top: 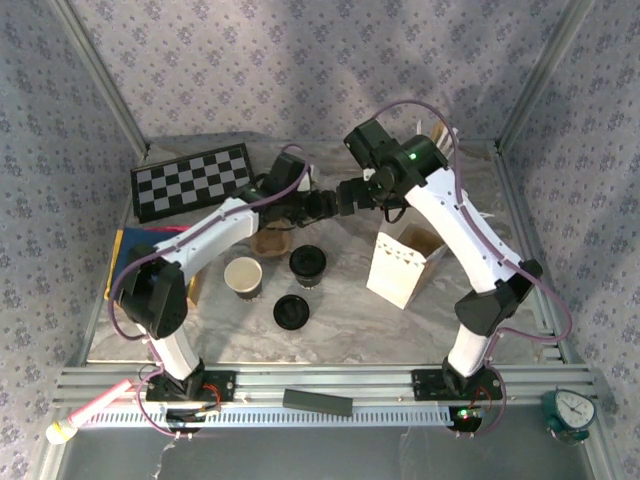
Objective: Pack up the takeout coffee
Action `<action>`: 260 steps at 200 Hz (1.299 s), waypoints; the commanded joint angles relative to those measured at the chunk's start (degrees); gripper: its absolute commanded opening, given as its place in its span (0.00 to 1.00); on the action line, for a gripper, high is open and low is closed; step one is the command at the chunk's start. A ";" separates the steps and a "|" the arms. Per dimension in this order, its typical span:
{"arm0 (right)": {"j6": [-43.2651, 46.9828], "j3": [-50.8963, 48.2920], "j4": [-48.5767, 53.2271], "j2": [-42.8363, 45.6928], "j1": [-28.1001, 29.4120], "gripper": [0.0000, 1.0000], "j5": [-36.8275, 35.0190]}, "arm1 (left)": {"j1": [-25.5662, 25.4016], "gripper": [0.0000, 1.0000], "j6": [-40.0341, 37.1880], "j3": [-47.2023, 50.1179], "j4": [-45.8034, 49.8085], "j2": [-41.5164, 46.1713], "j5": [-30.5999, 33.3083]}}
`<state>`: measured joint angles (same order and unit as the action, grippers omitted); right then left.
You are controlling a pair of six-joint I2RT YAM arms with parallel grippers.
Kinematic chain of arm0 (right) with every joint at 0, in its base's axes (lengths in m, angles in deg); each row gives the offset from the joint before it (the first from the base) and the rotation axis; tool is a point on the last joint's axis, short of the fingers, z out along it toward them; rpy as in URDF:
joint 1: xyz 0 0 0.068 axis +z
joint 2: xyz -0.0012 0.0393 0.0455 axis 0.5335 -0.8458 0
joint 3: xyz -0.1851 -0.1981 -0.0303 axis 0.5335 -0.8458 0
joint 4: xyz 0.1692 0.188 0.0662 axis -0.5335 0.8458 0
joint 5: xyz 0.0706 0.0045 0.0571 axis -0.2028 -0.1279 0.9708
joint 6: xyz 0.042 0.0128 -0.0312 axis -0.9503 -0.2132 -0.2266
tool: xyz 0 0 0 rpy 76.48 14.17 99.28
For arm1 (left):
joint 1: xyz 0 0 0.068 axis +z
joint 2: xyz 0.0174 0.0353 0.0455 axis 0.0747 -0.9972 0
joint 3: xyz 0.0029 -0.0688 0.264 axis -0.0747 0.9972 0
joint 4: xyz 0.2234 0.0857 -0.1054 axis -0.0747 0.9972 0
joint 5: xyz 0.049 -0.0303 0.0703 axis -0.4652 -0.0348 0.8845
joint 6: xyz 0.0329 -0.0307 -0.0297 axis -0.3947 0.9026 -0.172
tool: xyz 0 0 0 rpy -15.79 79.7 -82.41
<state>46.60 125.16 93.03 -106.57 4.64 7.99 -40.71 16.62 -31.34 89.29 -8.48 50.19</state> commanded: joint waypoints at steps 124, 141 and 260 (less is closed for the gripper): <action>-6.11 -3.58 3.88 5.23 -3.22 1.00 4.61 | 1.75 0.65 -3.72 -3.13 3.30 4.98 1.21; -6.02 -1.83 5.60 4.64 -2.83 1.00 3.81 | 1.73 0.66 -3.63 -3.01 3.25 5.16 1.21; -6.27 -0.39 8.04 11.04 -3.25 1.00 1.39 | 0.09 0.61 -8.31 -12.35 3.24 5.04 -4.11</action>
<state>41.01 123.11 99.28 -99.55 1.78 11.31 -39.31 11.96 -37.52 92.81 -4.99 49.36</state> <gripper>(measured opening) 0.997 0.617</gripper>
